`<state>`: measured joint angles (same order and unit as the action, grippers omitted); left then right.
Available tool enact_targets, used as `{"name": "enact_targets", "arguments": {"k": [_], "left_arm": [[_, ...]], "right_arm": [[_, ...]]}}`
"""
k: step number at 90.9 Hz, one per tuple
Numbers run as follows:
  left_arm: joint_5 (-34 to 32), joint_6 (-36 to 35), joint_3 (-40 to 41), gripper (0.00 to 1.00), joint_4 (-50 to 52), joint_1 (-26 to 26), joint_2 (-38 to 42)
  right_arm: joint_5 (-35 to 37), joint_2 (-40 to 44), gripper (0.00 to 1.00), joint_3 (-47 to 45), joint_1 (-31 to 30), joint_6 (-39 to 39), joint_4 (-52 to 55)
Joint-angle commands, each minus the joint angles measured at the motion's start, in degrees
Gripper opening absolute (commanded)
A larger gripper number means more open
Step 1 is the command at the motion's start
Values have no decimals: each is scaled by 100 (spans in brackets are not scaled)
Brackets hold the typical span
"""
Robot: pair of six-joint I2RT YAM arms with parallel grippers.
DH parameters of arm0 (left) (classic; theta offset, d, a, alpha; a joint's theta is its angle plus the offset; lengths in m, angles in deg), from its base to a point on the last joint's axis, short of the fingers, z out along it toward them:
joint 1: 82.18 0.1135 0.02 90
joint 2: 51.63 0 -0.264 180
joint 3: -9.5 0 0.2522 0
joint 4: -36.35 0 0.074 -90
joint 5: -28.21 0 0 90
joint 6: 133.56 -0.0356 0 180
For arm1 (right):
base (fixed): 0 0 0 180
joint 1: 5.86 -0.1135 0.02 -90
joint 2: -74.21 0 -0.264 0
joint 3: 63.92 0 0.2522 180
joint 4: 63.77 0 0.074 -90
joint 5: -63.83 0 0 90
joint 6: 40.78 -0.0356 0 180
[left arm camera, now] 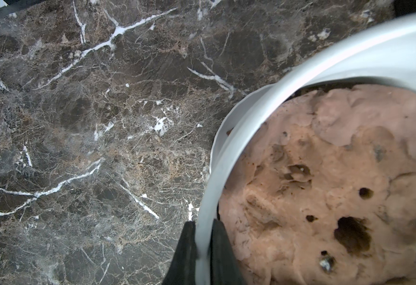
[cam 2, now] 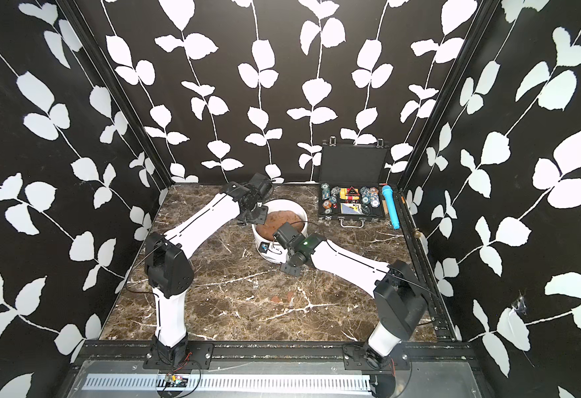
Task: Scrub the dried mud off the ceramic pot
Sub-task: Brush off the soil from the pot.
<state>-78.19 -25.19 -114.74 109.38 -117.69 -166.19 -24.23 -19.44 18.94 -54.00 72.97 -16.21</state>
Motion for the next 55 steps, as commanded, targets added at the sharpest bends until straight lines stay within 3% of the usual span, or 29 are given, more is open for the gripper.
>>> {"name": "enact_targets", "arguments": {"k": [1, 11, 29, 55], "left_arm": [[-228, -390, 206, 0, 143, -24, -23], [-223, -436, 122, 0, 146, -24, -83], [-380, -783, 69, 0, 70, 3, -127], [-345, -2303, 192, 0, -325, 152, -128]], "right_arm": [[533, 3, 0, -240, -7, -351, 81], [518, 151, 0, -527, -53, -449, 138], [93, 1190, 0, -1005, -21, -338, 203], [-1359, 1891, 0, -877, 924, 244, 158]]}}
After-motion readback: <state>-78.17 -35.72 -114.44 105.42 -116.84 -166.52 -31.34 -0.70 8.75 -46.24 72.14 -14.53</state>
